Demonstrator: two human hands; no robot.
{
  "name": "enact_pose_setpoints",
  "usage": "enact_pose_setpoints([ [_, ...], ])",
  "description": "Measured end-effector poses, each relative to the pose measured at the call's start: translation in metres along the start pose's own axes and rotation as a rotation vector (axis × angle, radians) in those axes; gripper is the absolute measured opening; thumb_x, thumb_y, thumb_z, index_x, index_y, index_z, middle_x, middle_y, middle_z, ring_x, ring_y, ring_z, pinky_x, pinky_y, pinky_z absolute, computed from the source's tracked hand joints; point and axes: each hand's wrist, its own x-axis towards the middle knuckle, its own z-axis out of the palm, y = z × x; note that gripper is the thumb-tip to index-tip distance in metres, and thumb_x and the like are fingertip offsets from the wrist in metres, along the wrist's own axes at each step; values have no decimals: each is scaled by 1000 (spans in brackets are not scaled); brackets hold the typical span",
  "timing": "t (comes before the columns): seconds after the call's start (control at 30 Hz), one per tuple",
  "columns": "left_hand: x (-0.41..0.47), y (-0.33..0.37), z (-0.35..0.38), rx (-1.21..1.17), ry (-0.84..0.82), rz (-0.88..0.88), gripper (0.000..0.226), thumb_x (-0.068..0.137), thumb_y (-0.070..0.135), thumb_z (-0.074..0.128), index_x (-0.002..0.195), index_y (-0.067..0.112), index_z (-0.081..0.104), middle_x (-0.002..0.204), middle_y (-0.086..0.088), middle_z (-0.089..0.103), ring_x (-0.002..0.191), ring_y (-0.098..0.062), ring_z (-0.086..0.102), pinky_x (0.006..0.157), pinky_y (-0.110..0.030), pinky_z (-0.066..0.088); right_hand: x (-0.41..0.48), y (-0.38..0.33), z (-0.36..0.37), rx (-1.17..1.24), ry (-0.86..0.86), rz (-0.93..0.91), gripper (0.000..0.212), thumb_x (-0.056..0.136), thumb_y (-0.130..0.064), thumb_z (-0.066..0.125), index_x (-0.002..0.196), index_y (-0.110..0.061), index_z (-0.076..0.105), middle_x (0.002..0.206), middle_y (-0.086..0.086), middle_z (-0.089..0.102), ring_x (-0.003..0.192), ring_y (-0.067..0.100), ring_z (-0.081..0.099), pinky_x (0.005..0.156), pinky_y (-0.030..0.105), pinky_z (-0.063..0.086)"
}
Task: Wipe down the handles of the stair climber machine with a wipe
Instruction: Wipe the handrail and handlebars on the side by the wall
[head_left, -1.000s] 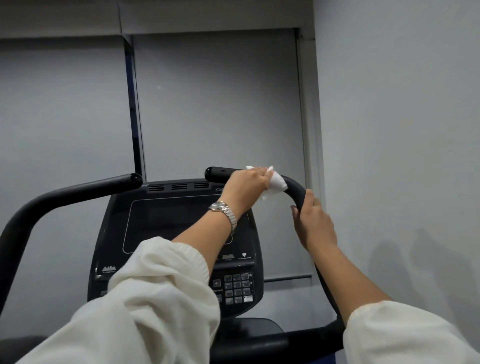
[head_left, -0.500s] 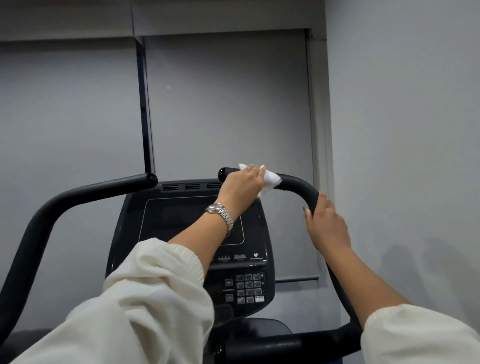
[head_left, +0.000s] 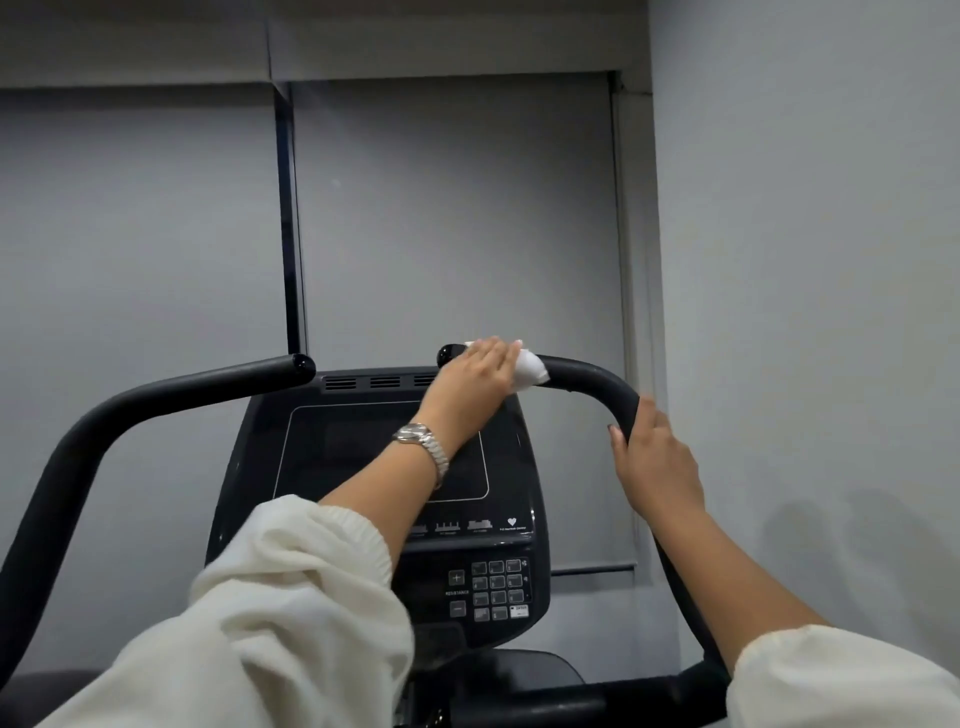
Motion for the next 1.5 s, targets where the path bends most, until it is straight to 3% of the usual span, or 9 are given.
enact_pose_setpoints([
  [0.13, -21, -37, -6, 68, 72, -5, 58, 62, -5, 80, 117, -9, 60, 103, -22, 68, 94, -33, 68, 85, -41, 54, 0, 0, 0, -30, 0, 1, 52, 99, -37, 39, 138, -4, 26, 108, 18, 56, 74, 33, 63, 56, 38, 50],
  [0.33, -7, -42, 6, 151, 68, 137, 50, 71, 17, 81, 111, -8, 64, 97, -19, 69, 88, -31, 70, 77, -39, 58, 0, 0, 2, -79, 12, -1, 53, 100, -37, 38, 138, -2, 27, 105, 17, 56, 72, 32, 63, 52, 33, 45],
  [0.47, 13, -25, 9, 144, 84, 248, 51, 66, 29, 85, 104, 0, 69, 88, -10, 72, 78, -21, 71, 62, -27, 56, 0, -1, 2, -69, 20, 6, 52, 99, -37, 39, 137, -4, 28, 106, 16, 56, 73, 33, 63, 55, 35, 47],
  [0.57, 29, -4, 17, 131, 110, 284, 52, 65, 30, 85, 104, 0, 68, 84, -9, 71, 73, -20, 71, 54, -28, 56, 0, 0, 2, -72, 22, 7, 51, 100, -36, 39, 138, -4, 28, 107, 16, 55, 75, 33, 63, 54, 33, 43],
  [0.77, 55, 40, 28, 107, 100, 328, 51, 63, 34, 86, 101, 4, 70, 80, -5, 71, 68, -16, 70, 51, -24, 53, 1, -1, 2, -93, 18, 17, 47, 99, -35, 41, 135, -5, 32, 107, 16, 56, 77, 35, 63, 55, 32, 38],
  [0.97, 55, 42, 26, 75, 79, 302, 48, 60, 24, 87, 100, 3, 69, 76, -6, 70, 64, -17, 68, 48, -25, 51, 1, -1, 2, -72, 23, 7, 47, 99, -34, 42, 135, -4, 32, 107, 17, 57, 76, 35, 62, 55, 32, 38],
  [1.13, 39, 19, 14, 84, 44, 232, 41, 58, 21, 86, 93, 8, 69, 68, -2, 66, 57, -15, 65, 43, -23, 46, 0, 0, 3, -27, 31, -7, 47, 99, -36, 40, 133, -6, 30, 103, 18, 57, 73, 34, 61, 57, 41, 51],
  [1.27, 26, -5, 10, 88, -6, 189, 32, 65, 15, 81, 92, 6, 66, 73, -5, 67, 62, -19, 67, 47, -27, 49, 0, 0, 2, -18, 30, 0, 49, 99, -37, 40, 135, -5, 29, 102, 19, 57, 71, 34, 61, 55, 38, 49],
  [1.5, 3, -35, -5, 148, -64, 108, 33, 55, 12, 85, 81, 10, 65, 67, -1, 64, 55, -16, 64, 41, -23, 45, 0, -2, 1, -35, 13, 16, 51, 99, -35, 41, 135, -3, 27, 106, 19, 55, 76, 38, 61, 58, 40, 48],
])
